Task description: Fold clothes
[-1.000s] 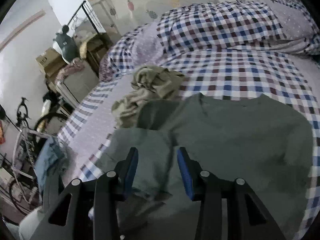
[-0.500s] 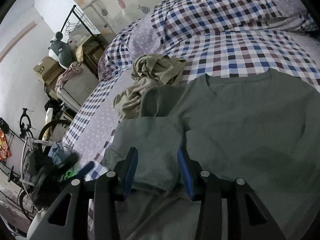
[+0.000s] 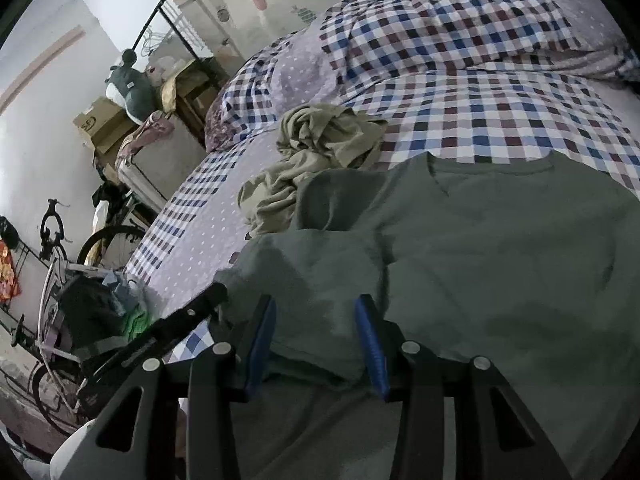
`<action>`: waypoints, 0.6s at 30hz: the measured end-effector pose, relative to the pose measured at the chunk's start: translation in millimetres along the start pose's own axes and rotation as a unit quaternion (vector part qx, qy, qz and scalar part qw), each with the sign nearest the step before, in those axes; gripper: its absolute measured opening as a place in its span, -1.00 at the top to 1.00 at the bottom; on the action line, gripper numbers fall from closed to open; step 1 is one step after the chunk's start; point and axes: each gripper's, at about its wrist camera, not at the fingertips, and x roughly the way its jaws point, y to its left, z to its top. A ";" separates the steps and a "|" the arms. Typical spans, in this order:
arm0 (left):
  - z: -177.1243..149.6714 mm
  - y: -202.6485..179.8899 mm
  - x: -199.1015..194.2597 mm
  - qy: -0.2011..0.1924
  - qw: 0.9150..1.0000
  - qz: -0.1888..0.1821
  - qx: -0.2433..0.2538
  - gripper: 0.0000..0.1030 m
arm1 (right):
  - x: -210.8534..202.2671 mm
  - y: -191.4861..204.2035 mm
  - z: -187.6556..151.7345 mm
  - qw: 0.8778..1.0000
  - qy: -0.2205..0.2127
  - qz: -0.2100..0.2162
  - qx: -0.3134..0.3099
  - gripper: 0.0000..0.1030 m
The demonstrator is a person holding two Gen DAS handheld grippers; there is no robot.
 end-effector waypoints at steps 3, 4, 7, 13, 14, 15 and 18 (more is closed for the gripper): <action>-0.9 -13.5 -1.8 -0.011 1.000 -0.006 0.017 0.39 | 10.7 9.5 12.4 1.000 0.016 0.022 -0.008 0.12; -1.9 -17.8 -1.1 -0.011 1.000 -0.008 0.023 0.39 | 15.3 14.2 16.9 0.999 0.024 0.028 -0.014 0.12; -3.6 -26.8 -0.2 -0.013 0.999 -0.010 0.033 0.39 | 32.2 36.8 34.0 0.997 0.050 0.031 -0.049 0.12; 0.5 -22.0 -5.2 -0.023 1.000 -0.015 0.015 0.34 | 60.0 70.7 50.8 0.992 0.083 0.019 -0.092 0.12; 1.2 -20.8 -8.1 -0.030 0.999 -0.017 0.010 0.35 | 64.1 74.5 51.6 0.991 0.088 0.016 -0.097 0.12; 1.9 -19.7 -11.0 -0.037 0.999 -0.018 0.006 0.35 | 67.9 77.7 52.0 0.991 0.092 0.014 -0.101 0.12; 2.2 -17.0 -8.5 -0.027 0.999 -0.030 -0.003 0.35 | 80.7 84.9 54.3 0.988 0.110 0.010 -0.108 0.12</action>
